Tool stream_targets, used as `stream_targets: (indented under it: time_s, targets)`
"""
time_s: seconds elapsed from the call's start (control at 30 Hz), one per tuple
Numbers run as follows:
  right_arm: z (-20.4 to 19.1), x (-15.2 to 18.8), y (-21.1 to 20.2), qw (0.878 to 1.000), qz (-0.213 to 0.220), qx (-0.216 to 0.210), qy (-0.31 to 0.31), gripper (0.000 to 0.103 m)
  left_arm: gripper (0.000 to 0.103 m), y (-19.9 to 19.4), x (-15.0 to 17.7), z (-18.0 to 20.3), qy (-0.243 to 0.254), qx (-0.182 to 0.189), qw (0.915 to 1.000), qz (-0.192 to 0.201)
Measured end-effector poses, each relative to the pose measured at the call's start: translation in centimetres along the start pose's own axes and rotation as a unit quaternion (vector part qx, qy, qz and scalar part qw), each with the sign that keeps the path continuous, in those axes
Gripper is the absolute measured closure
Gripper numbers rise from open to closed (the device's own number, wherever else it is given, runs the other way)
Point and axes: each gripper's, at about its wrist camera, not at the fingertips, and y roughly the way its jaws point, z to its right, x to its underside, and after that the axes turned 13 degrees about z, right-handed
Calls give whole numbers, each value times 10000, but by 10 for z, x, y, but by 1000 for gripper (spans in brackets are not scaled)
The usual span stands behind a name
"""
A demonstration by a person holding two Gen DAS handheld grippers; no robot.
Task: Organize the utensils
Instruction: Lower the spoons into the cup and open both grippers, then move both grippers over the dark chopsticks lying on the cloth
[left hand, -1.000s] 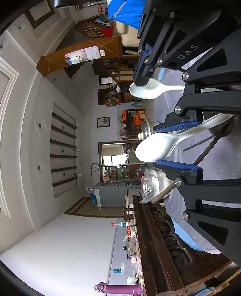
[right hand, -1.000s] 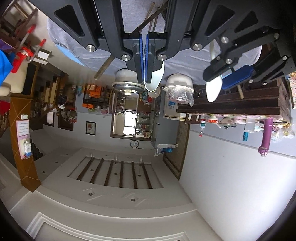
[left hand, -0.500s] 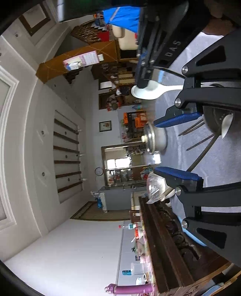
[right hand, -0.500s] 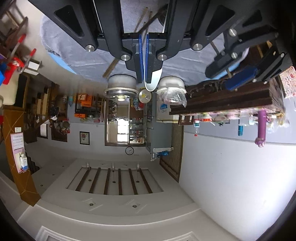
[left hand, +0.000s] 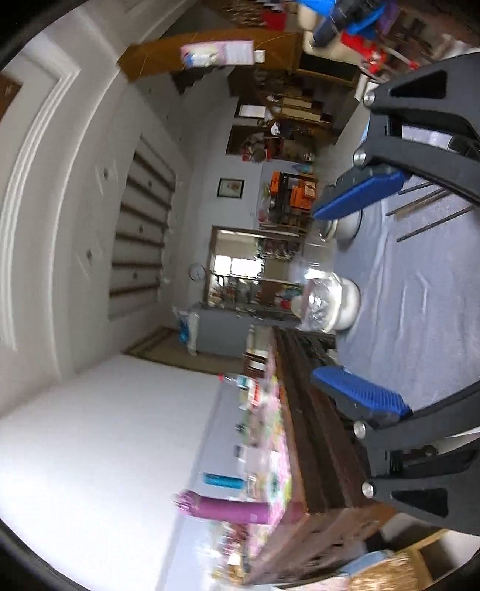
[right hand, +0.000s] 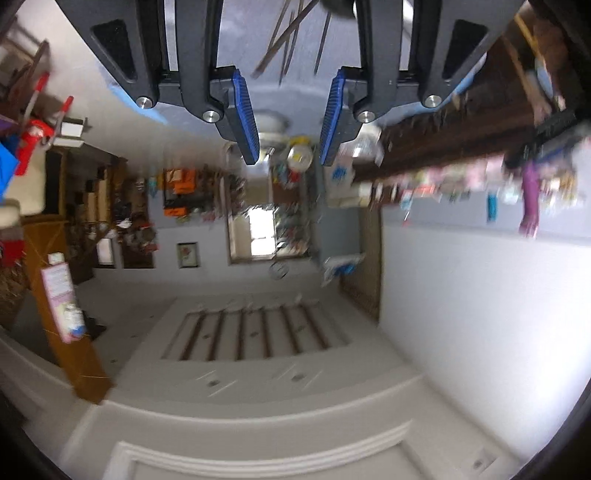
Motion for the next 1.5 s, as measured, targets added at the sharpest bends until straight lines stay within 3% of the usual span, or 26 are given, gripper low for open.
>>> stream_targets:
  time_s: [0.1, 0.23, 0.33, 0.47, 0.5, 0.63, 0.8, 0.9, 1.07, 1.2, 1.37, 1.5]
  targets:
    - [30, -21, 1, 9978, 153, 439, 483, 66, 17, 15, 3, -23, -288, -236, 9986, -369]
    - [78, -28, 12, 9888, -50, 1009, 1102, 66, 17, 42, 23, -44, -472, -464, 9915, -1116]
    - [115, -7, 27, 9755, -621, 1506, 1477, 66, 17, 54, 48, -54, -476, -670, 9824, -1675]
    - [147, 33, 53, 9515, -1626, 1714, 1968, 66, 17, 69, 83, -52, -204, -767, 9669, -2427]
    - [151, 50, 63, 9424, -2016, 1702, 2058, 66, 17, 73, 89, -50, -149, -762, 9630, -2580]
    - [157, 97, 79, 9197, -2876, 1528, 2193, 66, 17, 85, 113, -46, 25, -679, 9513, -3006]
    - [158, 149, 91, 8892, -3695, 1164, 2434, 66, 17, 110, 135, -37, 287, -444, 9408, -3349]
    - [157, 168, 103, 8803, -3896, 1069, 2488, 66, 17, 133, 147, -28, 406, -208, 9327, -3576]
    - [152, 190, 158, 8630, -4338, 642, 2507, 66, 17, 174, 164, -7, 516, 271, 9176, -3931]
    - [135, 210, 215, 8481, -4730, 224, 2377, 66, 17, 210, 180, 10, 444, 645, 8990, -4309]
    - [104, 229, 290, 8330, -5129, -212, 2063, 66, 17, 249, 197, 29, 385, 900, 8794, -4659]
    - [77, 252, 341, 8234, -5355, -329, 1847, 66, 17, 271, 206, 34, 335, 935, 8697, -4834]
